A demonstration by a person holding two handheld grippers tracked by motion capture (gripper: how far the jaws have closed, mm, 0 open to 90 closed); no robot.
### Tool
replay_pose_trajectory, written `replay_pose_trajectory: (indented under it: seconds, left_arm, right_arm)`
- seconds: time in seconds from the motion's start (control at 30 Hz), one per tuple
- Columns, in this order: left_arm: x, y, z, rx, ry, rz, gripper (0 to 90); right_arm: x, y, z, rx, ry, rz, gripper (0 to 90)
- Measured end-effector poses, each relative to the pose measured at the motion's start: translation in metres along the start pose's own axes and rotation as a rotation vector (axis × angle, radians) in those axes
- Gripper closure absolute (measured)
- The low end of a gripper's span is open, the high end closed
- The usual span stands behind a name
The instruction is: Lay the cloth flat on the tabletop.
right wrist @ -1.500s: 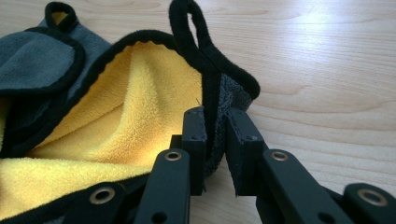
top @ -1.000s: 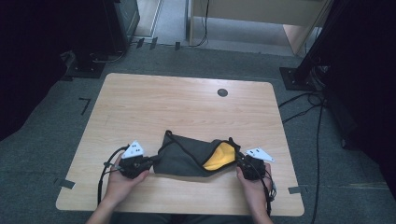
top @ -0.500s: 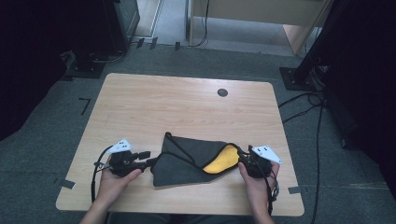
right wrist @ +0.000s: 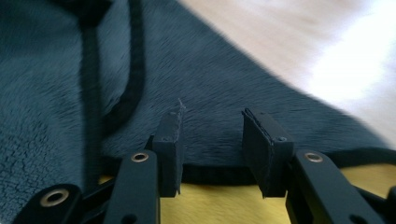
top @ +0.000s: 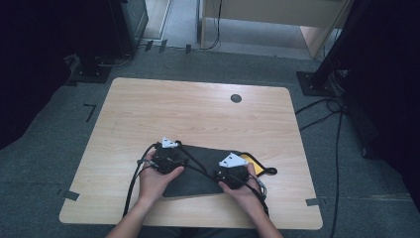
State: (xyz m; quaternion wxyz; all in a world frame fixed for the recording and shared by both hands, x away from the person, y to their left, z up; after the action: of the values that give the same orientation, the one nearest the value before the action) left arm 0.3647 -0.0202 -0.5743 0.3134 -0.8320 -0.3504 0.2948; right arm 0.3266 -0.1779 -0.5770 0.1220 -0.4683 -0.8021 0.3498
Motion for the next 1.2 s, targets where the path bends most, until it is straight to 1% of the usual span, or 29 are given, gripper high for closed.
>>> replay_pose_trajectory:
  seconds: [0.07, 0.1, 0.13, 0.17, 0.23, 0.27, 0.3, 0.37, 0.43, 0.47, 0.5, 0.53, 0.57, 0.6, 0.63, 0.67, 0.7, 0.73, 0.77, 0.8, 0.83, 0.87, 0.93, 0.97, 1.0, 1.03, 1.13, 1.17, 1.2]
  left_arm:
    - [0.002, 0.002, 0.0, -0.001, -0.022, -0.017, 51.9]
    - [0.003, 0.002, 0.0, 0.004, -0.007, -0.039, 55.3]
    - [0.002, 0.002, 0.001, 0.009, 0.014, -0.054, 59.5]
    - [0.002, 0.001, 0.001, 0.013, 0.03, -0.057, 64.2]
    - [0.003, -0.001, 0.002, 0.011, 0.023, -0.026, 79.0]
    - [0.003, -0.002, 0.002, 0.01, 0.009, 0.0, 86.1]
    - [0.004, -0.005, 0.003, 0.007, 0.003, 0.018, 87.6]
    - [0.007, -0.013, 0.002, -0.008, 0.008, 0.039, 88.7]
    - [0.014, -0.026, 0.001, -0.028, -0.011, 0.073, 88.8]
    - [0.022, -0.032, -0.001, -0.05, -0.023, 0.072, 88.8]
    - [0.033, -0.038, -0.002, -0.064, -0.049, 0.066, 88.7]
    - [0.048, -0.044, -0.004, -0.083, -0.087, 0.06, 88.7]
    - [0.064, -0.048, -0.006, -0.104, -0.119, 0.047, 88.3]
    - [0.075, -0.052, -0.007, -0.128, -0.156, 0.035, 85.4]
    - [0.098, -0.059, -0.009, -0.175, -0.208, -0.056, 83.1]
    - [0.11, -0.066, -0.011, -0.215, -0.243, -0.07, 68.7]
    - [0.114, -0.07, -0.014, -0.247, -0.266, -0.054, 68.7]
    - [0.117, -0.076, -0.016, -0.278, -0.281, -0.032, 65.9]
    - [0.116, -0.081, -0.018, -0.292, -0.272, -0.019, 58.3]
    - [0.114, -0.082, -0.018, -0.288, -0.262, -0.011, 56.6]
    - [0.109, -0.081, -0.019, -0.283, -0.244, 0.011, 53.7]
    - [0.101, -0.078, -0.02, -0.274, -0.221, 0.032, 53.7]
    - [0.085, -0.067, -0.018, -0.222, -0.171, 0.057, 51.5]
    - [0.076, -0.059, -0.016, -0.19, -0.153, 0.066, 50.6]
    - [0.068, -0.051, -0.014, -0.168, -0.128, 0.073, 50.0]
    - [0.068, -0.051, -0.014, -0.168, -0.128, 0.073, 49.9]
    - [0.055, -0.038, -0.009, -0.117, -0.065, 0.061, 50.9]
    - [0.053, -0.035, -0.009, -0.109, -0.054, 0.052, 50.8]
    - [0.053, -0.034, -0.009, -0.109, -0.052, 0.045, 50.8]
  right_arm:
    - [0.002, 0.003, 0.002, 0.013, -0.004, -0.005, 60.1]
    - [0.003, 0.004, 0.002, 0.009, 0.003, -0.009, 61.5]
    - [0.003, 0.004, 0.002, 0.012, 0.003, -0.016, 65.5]
    - [0.005, 0.004, 0.002, 0.013, 0.001, -0.035, 70.4]
    - [0.007, 0.003, 0.002, 0.02, -0.01, -0.049, 82.5]
    - [0.007, 0.002, 0.002, 0.028, -0.014, -0.05, 86.6]
    - [0.006, 0.003, 0.001, 0.031, -0.028, -0.051, 88.8]
    - [0.002, -0.001, -0.003, 0.033, -0.007, -0.063, 90.0]
    - [-0.001, -0.002, -0.006, 0.023, -0.001, -0.06, 90.0]
    - [-0.01, -0.006, -0.01, 0.005, 0.011, -0.035, 90.0]
    - [-0.021, -0.008, -0.015, -0.018, 0.037, -0.011, 90.0]
    - [-0.033, -0.012, -0.021, -0.043, 0.081, 0.008, 90.0]
    - [-0.048, -0.015, -0.027, -0.07, 0.141, 0.04, 90.0]
    - [-0.066, -0.017, -0.031, -0.094, 0.213, 0.085, 89.0]
    - [-0.079, -0.018, -0.033, -0.113, 0.266, 0.105, 86.7]
    - [-0.111, -0.022, -0.034, -0.131, 0.357, 0.231, 74.7]
    - [-0.111, -0.022, -0.034, -0.131, 0.357, 0.231, 74.7]
    - [-0.114, -0.023, -0.034, -0.14, 0.367, 0.229, 72.1]
    - [-0.111, -0.027, -0.039, -0.175, 0.365, 0.166, 66.7]
    - [-0.111, -0.027, -0.039, -0.175, 0.365, 0.166, 66.7]
    - [-0.104, -0.027, -0.041, -0.18, 0.327, 0.146, 63.9]
    - [-0.104, -0.027, -0.041, -0.18, 0.327, 0.146, 63.9]
    - [-0.086, -0.022, -0.045, -0.176, 0.275, 0.079, 58.7]
    - [-0.079, -0.02, -0.045, -0.165, 0.251, 0.068, 55.5]
    - [-0.071, -0.014, -0.044, -0.135, 0.227, 0.079, 53.6]
    - [-0.07, -0.012, -0.043, -0.126, 0.229, 0.077, 53.1]
    - [-0.068, -0.006, -0.038, -0.106, 0.233, 0.073, 52.5]
    - [-0.069, -0.004, -0.031, -0.08, 0.24, 0.073, 52.5]
    - [-0.069, -0.004, -0.031, -0.08, 0.24, 0.073, 52.5]
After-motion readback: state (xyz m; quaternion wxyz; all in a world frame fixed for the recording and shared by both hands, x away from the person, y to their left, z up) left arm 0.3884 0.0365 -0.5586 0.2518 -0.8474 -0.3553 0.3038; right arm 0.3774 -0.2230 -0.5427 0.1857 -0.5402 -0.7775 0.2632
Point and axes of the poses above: each handheld gripper's, and its own axes: y roughly forward along the jaws, z roughly out of its underside, x roughly to its left, the point moved 10 cm from there along y, roughly forward along the jaws, and after that the axes turned 6 degrees about z, right-handed, at the moved point
